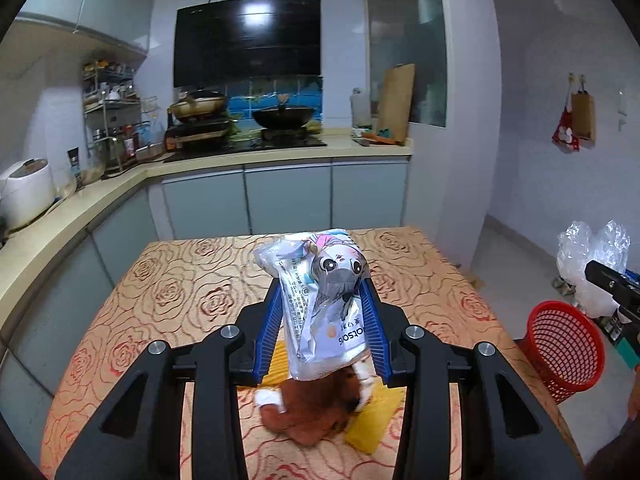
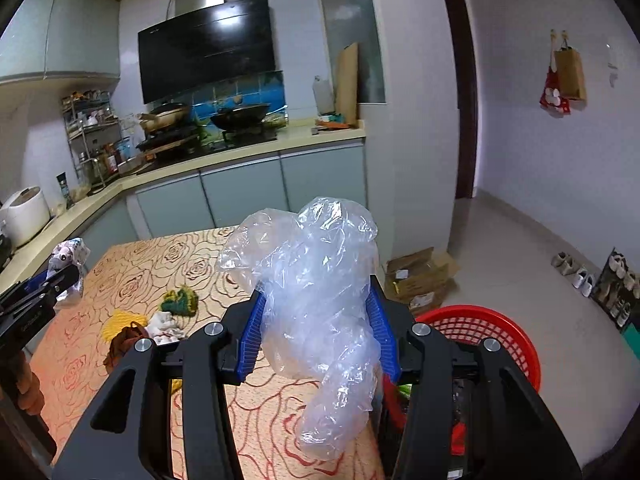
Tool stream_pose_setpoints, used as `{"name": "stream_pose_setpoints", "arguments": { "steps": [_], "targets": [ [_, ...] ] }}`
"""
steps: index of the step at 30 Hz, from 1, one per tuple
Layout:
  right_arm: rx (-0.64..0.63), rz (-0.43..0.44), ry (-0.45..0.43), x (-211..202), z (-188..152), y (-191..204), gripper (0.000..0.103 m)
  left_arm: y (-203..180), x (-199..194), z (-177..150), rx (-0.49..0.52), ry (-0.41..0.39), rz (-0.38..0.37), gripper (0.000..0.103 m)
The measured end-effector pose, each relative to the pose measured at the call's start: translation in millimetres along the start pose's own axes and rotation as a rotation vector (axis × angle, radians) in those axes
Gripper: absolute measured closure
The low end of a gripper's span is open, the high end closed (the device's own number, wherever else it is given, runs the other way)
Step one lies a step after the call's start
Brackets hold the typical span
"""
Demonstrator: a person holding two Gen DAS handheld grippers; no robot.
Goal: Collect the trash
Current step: 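Carry the Watsons packet and clear bag toward the red wastebasket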
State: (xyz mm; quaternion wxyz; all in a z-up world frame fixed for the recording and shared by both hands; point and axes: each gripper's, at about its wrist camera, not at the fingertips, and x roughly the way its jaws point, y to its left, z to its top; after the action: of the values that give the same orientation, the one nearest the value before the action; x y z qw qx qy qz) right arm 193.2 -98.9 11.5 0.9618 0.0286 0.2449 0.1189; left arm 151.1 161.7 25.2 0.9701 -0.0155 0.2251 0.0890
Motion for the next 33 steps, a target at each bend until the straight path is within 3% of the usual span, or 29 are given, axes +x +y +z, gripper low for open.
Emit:
{"name": "stream_pose_setpoints", "arguments": {
  "steps": [20, 33],
  "targets": [
    [0.072, -0.105, -0.006, -11, -7, -57, 0.057, -103, 16, 2, 0.110, 0.004, -0.206, 0.066],
    [0.141, -0.220, 0.013, -12, -18, -111, 0.057, -180, 48, -8, 0.150, 0.080, -0.391, 0.065]
  ]
}}
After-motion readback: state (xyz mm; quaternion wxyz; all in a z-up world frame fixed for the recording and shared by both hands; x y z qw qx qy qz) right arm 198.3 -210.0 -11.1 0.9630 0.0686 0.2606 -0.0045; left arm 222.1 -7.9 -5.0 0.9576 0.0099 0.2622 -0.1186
